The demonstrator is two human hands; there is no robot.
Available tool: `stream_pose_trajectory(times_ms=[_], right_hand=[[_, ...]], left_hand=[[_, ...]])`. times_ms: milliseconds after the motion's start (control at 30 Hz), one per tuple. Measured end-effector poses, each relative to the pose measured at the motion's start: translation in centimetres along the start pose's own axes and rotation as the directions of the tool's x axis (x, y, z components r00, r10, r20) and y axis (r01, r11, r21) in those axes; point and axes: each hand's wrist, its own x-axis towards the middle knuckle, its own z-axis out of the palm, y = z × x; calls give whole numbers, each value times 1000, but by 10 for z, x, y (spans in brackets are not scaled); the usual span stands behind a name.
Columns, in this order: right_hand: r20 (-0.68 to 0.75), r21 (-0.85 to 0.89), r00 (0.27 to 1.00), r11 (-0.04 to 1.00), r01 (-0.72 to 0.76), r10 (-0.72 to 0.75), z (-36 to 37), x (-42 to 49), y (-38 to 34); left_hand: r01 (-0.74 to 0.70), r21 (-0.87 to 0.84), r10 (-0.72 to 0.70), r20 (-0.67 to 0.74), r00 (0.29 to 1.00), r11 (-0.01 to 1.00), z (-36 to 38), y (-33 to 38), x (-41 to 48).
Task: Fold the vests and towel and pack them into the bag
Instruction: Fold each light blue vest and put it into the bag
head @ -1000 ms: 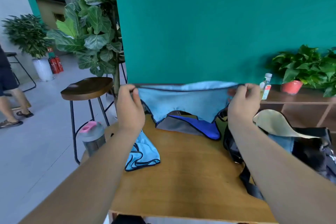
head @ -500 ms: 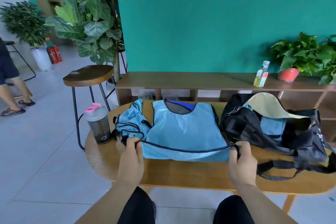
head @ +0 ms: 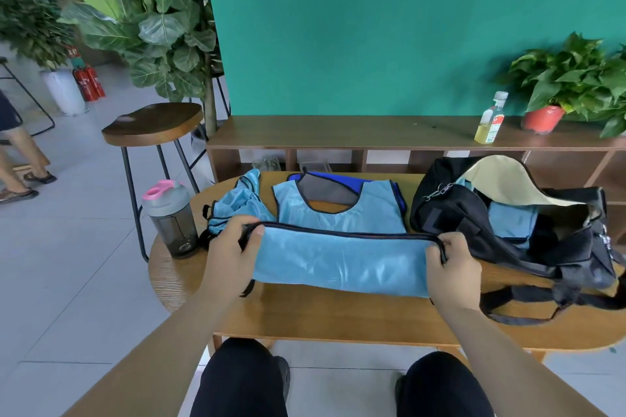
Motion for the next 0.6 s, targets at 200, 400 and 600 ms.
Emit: stream_pose_trajectory(times_ms=[200,400,600], right_hand=[[386,-355,918,933,57,91,28,2,28],[311,-564,950,809,162,27,37,-17,40],[224,-664,973,740,109,57,34,-13,46]], left_hand=[[110,155,-172,478,861,982,44,-41,-36],[-303,234,195,392,899,924,70,-63,-67],[-417,355,261,411,874,837,64,-62,-70]])
